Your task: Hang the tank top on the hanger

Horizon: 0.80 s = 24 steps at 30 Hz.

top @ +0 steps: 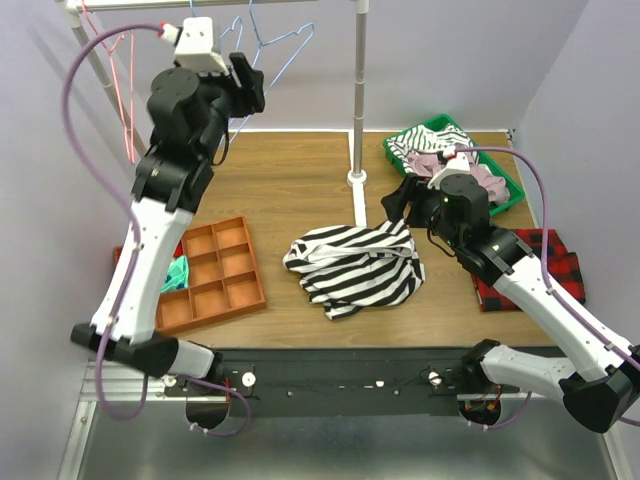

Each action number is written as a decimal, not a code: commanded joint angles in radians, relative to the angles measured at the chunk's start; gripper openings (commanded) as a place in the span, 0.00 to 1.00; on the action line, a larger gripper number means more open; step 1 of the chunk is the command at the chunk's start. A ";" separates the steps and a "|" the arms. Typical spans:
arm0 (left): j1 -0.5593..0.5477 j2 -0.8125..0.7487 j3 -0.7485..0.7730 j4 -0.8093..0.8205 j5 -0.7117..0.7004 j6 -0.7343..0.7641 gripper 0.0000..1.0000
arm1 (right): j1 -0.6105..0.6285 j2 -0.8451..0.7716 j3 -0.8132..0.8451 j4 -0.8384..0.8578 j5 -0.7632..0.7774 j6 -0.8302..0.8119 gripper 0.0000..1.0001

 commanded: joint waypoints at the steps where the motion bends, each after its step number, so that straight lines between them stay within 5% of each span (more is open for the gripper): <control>1: 0.092 0.121 0.107 -0.136 0.157 0.085 0.68 | 0.001 0.005 0.002 0.026 -0.048 -0.004 0.76; 13: 0.156 0.285 0.198 -0.187 0.252 0.148 0.59 | 0.001 0.009 -0.015 0.040 -0.072 -0.023 0.76; 24: 0.158 0.321 0.137 -0.158 0.170 0.213 0.49 | 0.001 0.002 -0.049 0.051 -0.085 -0.031 0.76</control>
